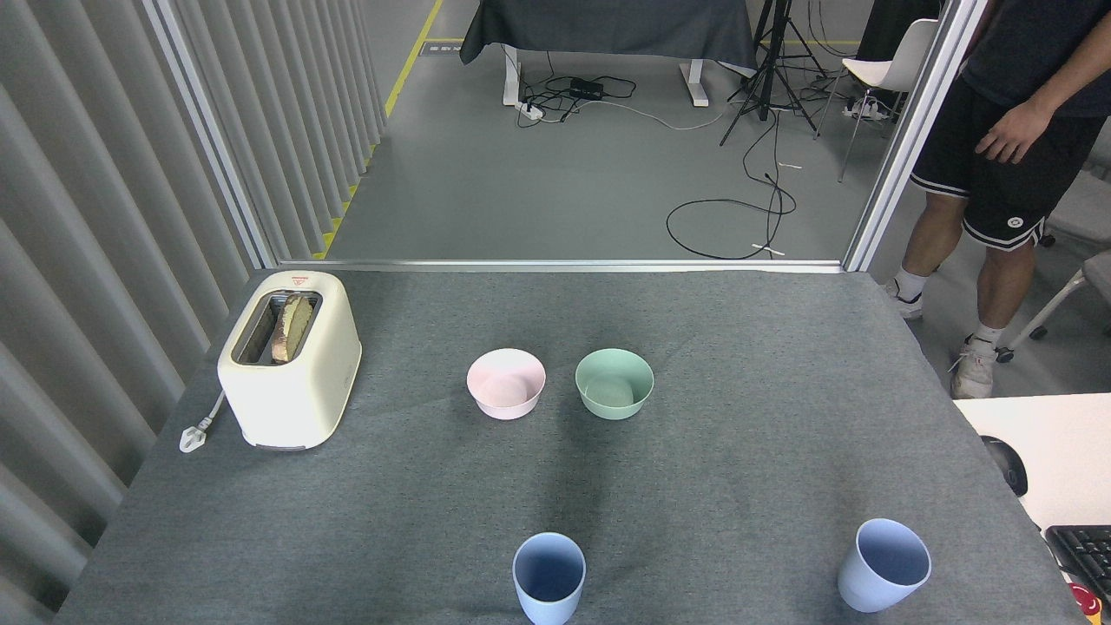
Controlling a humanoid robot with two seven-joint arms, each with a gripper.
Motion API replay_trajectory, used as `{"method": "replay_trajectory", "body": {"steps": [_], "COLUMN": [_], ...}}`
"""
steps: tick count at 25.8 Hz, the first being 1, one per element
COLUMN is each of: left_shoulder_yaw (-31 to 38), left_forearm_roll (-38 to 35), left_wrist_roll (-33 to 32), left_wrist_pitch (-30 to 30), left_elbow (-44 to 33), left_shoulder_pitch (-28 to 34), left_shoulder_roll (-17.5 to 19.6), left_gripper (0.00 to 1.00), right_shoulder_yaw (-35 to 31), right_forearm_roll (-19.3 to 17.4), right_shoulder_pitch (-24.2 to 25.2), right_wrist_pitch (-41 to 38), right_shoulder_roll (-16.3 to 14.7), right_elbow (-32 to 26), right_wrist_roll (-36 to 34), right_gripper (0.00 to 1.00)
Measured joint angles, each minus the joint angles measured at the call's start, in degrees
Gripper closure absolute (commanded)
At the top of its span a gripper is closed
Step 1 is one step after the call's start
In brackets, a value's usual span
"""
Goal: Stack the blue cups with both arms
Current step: 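Release the cup and withdraw the left gripper, then grasp the other light-blue cup with the right gripper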
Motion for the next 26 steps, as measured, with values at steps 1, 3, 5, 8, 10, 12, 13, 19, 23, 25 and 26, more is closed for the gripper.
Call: {"method": "replay_trajectory", "body": {"steps": [1, 3, 5, 8, 10, 12, 13, 19, 23, 25, 26], "left_shoulder_yaw": [-0.01, 0.00, 0.00, 0.01, 0.04, 0.02, 0.02, 0.01, 0.02, 0.01, 0.01], "left_forearm_roll": [0.02, 0.09, 0.12, 0.15, 0.16, 0.16, 0.16, 0.18, 0.18, 0.18, 0.18], "left_wrist_roll": [0.00, -0.01, -0.01, -0.02, -0.02, -0.02, -0.02, -0.02, -0.02, -0.02, -0.02], "left_wrist_pitch": [0.01, 0.01, 0.01, 0.03, 0.12, 0.11, 0.12, 0.12, 0.09, 0.08, 0.08], "left_elbow": [0.01, 0.01, 0.02, 0.03, 0.03, 0.03, 0.03, 0.03, 0.03, 0.03, 0.03], "left_shoulder_pitch": [0.02, 0.09, 0.14, 0.20, 0.20, 0.22, 0.24, 0.25, 0.21, 0.22, 0.22], "left_shoulder_roll": [-0.02, -0.01, 0.01, -0.01, -0.02, -0.03, -0.03, -0.03, -0.03, -0.03, -0.03], "left_gripper": [0.00, 0.00, 0.00, 0.00, 0.00, 0.00, 0.00, 0.00, 0.00, 0.00, 0.00], "right_shoulder_yaw": [-0.03, -0.04, 0.06, 0.27, 0.35, 0.40, 0.43, 0.72, 1.19, 1.33, 1.38], "right_forearm_roll": [0.01, 0.07, 0.30, 0.75, 0.93, 1.00, 1.03, 1.07, 1.07, 1.07, 1.07], "right_shoulder_pitch": [-0.52, -2.15, -3.75, -6.01, -7.00, -7.88, -8.33, -10.06, -11.25, -11.98, -12.22], "right_wrist_pitch": [0.00, 0.02, 0.02, 0.02, -0.13, -0.22, -0.27, -0.53, -0.53, -0.53, -0.53], "right_shoulder_roll": [-0.25, -0.75, -1.27, -1.85, -2.06, -2.17, -2.20, -2.24, -2.22, -2.22, -2.22], "right_elbow": [0.25, 1.02, 2.13, 3.68, 4.47, 5.19, 5.67, 7.58, 8.70, 9.38, 9.63], "right_wrist_roll": [0.45, 1.57, 2.11, 2.47, 2.63, 2.64, 2.65, 2.67, 2.68, 2.68, 2.68], "right_gripper": [0.00, 0.00, 0.00, 0.00, 0.00, 0.00, 0.00, 0.00, 0.00, 0.00, 0.00]}}
